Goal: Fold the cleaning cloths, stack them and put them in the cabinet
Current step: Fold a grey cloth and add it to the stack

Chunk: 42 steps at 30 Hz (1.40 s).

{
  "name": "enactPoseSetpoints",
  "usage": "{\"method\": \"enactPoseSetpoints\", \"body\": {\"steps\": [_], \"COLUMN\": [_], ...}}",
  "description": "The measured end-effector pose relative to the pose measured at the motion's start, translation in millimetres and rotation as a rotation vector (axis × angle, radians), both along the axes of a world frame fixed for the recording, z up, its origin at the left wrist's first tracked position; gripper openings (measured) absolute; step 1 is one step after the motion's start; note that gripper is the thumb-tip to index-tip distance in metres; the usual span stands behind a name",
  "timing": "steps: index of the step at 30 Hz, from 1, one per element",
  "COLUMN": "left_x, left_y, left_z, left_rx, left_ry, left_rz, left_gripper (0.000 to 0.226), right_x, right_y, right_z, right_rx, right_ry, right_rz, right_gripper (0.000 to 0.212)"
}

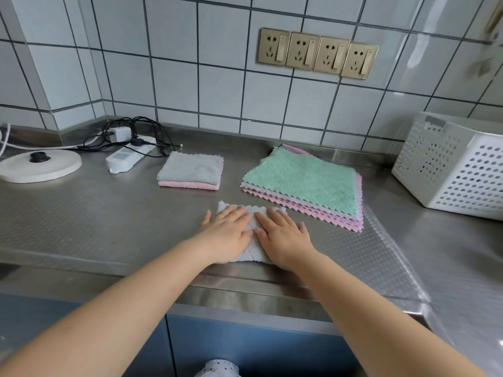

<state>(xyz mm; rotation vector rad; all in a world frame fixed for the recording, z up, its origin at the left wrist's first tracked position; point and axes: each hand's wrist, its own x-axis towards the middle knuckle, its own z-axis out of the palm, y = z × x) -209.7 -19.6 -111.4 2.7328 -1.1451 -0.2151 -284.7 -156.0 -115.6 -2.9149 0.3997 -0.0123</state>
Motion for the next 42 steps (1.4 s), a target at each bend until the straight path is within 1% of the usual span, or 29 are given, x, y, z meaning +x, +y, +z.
{"method": "enactPoseSetpoints", "body": {"steps": [4,7,10,12,13,14,16,17,20,24,25,27,30,32,34,37,39,40,42], "left_x": [5,5,6,4,3,3,1,2,7,15,18,26,44,58,76,109,129,144,164], "left_y": [7,14,26,32,33,33,30,29,27,26,26,27,32,37,43,51,53,53,52], "left_z": [1,2,2,4,7,9,13,15,15,16,15,14,21,31,39,47,51,53,57], "left_rx": [0.021,0.038,0.061,0.023,-0.044,-0.150,-0.397,-0.508,-0.720,-1.044,-1.098,-1.126,-1.208,-1.290,-1.337,-1.349,-1.307,-1.269,-1.125], "left_ry": [0.013,0.018,0.006,-0.011,0.019,0.088,0.252,0.306,0.439,0.752,0.820,0.870,0.905,0.952,0.971,0.948,0.902,0.835,0.611], "left_rz": [0.020,0.072,0.157,0.160,0.141,0.124,0.108,0.098,0.112,0.199,0.216,0.252,0.303,0.323,0.339,0.356,0.376,0.385,0.370], "left_gripper": [0.056,0.059,0.066,0.065,0.063,0.060,0.055,0.054,0.055,0.061,0.058,0.052,0.049,0.048,0.047,0.047,0.046,0.045,0.049], "right_x": [-10,-17,-31,-39,-40,-40,-37,-35,-30,-15,-9,1,21,35,51,82,104,122,146], "right_y": [-13,-17,-18,-17,-16,-16,-13,-12,-9,-4,-2,3,9,12,14,15,14,14,12], "right_z": [4,8,10,12,13,13,15,16,18,25,26,30,33,36,37,41,49,53,61], "right_rx": [0.007,-0.034,-0.112,-0.089,-0.049,-0.001,0.112,0.170,0.308,0.525,0.584,0.730,1.042,1.254,1.370,1.352,1.356,1.350,1.299], "right_ry": [0.099,0.123,0.039,-0.026,-0.045,-0.060,-0.104,-0.137,-0.221,-0.316,-0.338,-0.399,-0.480,-0.457,-0.408,-0.394,-0.406,-0.416,-0.445], "right_rz": [-0.078,-0.091,-0.075,-0.057,-0.052,-0.046,-0.039,-0.039,-0.064,-0.171,-0.193,-0.235,-0.317,-0.338,-0.283,-0.194,-0.152,-0.132,-0.117], "right_gripper": [0.054,0.056,0.057,0.053,0.052,0.051,0.051,0.052,0.058,0.059,0.057,0.054,0.056,0.061,0.065,0.068,0.065,0.060,0.049]}}
